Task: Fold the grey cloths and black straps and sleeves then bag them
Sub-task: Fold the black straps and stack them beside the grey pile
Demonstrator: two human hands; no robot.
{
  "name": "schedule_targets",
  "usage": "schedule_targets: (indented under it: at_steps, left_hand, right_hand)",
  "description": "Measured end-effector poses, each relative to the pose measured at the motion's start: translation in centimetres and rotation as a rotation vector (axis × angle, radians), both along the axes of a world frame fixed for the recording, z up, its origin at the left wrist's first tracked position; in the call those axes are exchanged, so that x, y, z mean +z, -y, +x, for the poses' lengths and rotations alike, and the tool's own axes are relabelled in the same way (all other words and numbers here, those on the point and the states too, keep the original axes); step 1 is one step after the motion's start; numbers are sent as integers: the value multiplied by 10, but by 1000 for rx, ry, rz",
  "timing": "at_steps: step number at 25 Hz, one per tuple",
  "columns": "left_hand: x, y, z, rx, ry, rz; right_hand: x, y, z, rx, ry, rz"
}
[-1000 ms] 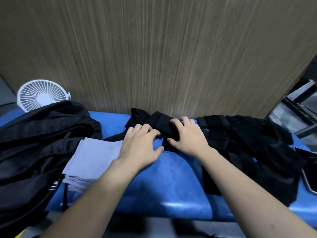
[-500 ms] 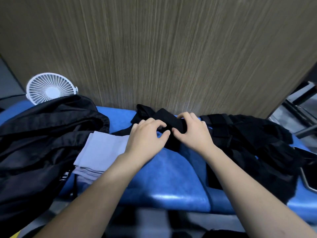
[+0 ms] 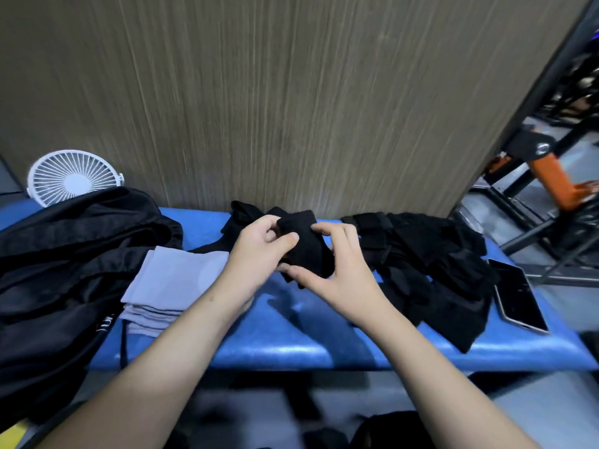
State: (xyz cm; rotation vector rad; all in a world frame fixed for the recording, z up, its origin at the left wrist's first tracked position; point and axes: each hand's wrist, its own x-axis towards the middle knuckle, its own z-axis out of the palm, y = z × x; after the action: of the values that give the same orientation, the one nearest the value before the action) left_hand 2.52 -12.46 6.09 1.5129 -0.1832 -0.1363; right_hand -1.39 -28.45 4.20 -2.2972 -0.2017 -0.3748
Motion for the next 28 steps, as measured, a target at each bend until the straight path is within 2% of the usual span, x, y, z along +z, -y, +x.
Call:
schedule_targets:
  at_steps: [3, 5, 8, 12, 14, 21, 28]
  left_hand:
    - [6, -8, -6, -90, 133, 104]
    - [10, -13, -10, -116, 178, 121]
    - [12, -16, -16, -166, 129, 38]
    - [7, -10, -14, -167, 72, -3]
    - [4, -6, -12, -165, 63, 3]
    - [-10, -4, -2, -66, 287, 309]
    - [-8, -2, -9, -139, 143, 158]
  right_hand:
    - [3, 17, -13, 41, 27, 174]
    - [4, 29, -16, 65, 32, 204]
    - [6, 33, -16, 135, -53, 277]
    - [10, 26, -12, 177, -144, 615]
    - [11, 23, -11, 189, -167, 705]
    - [14, 29, -9, 141, -209, 880]
    - [10, 28, -8, 115, -186, 908]
